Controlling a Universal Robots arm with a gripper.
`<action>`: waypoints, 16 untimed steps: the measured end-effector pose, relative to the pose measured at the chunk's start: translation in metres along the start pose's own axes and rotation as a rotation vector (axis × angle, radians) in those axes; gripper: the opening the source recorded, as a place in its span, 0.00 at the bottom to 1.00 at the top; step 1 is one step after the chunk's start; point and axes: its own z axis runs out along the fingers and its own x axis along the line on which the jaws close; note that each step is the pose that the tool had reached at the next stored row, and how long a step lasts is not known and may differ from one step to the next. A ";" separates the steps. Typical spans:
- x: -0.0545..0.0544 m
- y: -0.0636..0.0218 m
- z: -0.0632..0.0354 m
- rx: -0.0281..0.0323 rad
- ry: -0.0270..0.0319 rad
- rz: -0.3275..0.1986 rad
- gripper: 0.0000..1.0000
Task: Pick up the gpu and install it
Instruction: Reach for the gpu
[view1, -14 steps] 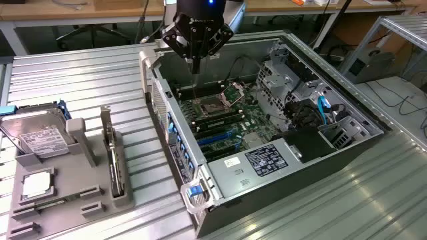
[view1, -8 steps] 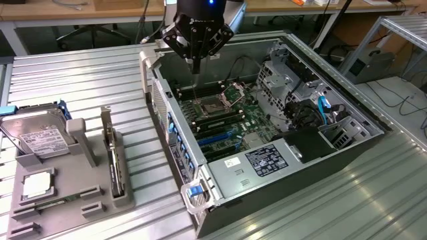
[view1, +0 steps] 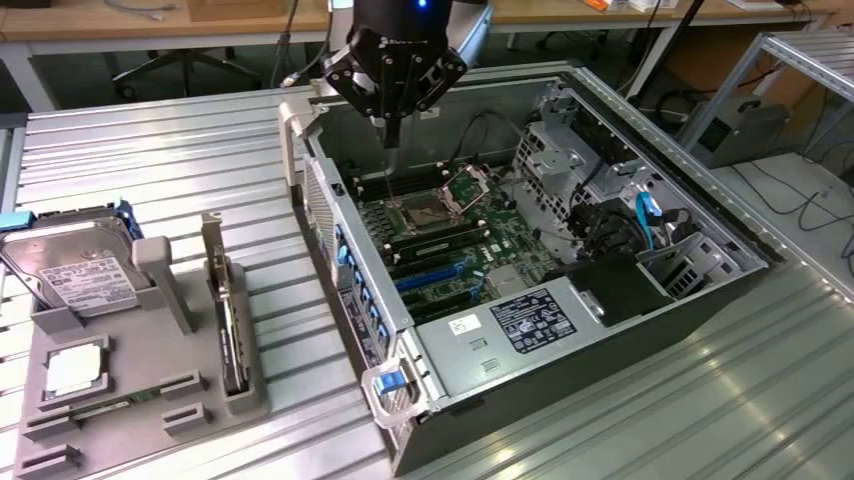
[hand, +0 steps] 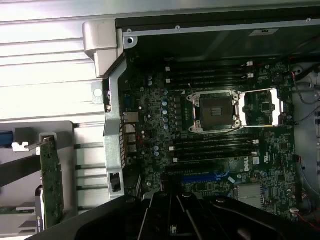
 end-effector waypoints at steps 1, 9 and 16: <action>0.001 -0.0002 0.0000 -0.0001 0.0000 0.000 0.11; 0.024 -0.0018 -0.0007 0.0001 0.0001 0.000 0.11; 0.043 -0.0033 -0.0013 0.0001 0.0001 0.000 0.11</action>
